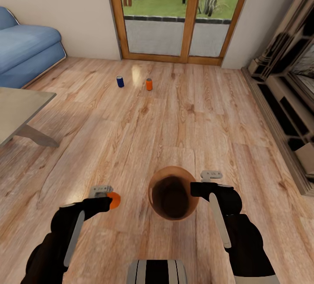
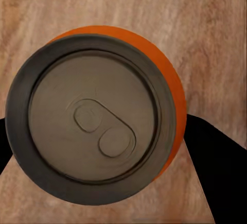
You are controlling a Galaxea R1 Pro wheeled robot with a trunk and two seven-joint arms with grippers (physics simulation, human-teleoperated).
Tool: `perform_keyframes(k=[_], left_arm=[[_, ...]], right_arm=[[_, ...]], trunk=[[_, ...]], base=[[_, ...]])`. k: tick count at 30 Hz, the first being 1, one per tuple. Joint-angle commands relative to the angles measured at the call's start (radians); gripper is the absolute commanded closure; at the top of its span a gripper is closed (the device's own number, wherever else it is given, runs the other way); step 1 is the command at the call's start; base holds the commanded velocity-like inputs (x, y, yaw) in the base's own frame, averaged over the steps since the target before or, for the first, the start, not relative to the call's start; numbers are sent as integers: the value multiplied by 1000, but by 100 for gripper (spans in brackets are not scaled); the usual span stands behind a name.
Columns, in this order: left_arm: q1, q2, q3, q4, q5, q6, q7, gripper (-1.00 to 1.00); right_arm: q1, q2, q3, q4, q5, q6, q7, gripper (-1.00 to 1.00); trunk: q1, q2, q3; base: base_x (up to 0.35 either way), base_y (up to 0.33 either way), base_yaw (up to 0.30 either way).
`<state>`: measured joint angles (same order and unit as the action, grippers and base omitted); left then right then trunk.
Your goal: Put the three can of soda from the living room inside the tash can in the kitchen.
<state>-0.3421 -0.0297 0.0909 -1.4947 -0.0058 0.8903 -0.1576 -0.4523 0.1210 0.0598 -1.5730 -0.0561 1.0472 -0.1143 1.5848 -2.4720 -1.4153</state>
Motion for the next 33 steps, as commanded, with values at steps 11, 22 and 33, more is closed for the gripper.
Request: perform_keyframes(k=[11, 22, 33], left_arm=[[5, 71, 2, -10, 0, 59, -286, 100], [5, 310, 7, -9, -2, 103, -1016, 100], [5, 284, 2, -12, 3, 157, -1196, 100]], right_arm=[[0, 0, 0, -1, -18, 0, 6, 100], [0, -4, 0, -1, -16, 0, -60, 100], [0, -1, 3, -1, -18, 0, -89, 100]], trunk=[[0, 0, 0], [0, 0, 0], [0, 0, 0]], base=[[0, 0, 0], [0, 0, 0], [0, 0, 0]])
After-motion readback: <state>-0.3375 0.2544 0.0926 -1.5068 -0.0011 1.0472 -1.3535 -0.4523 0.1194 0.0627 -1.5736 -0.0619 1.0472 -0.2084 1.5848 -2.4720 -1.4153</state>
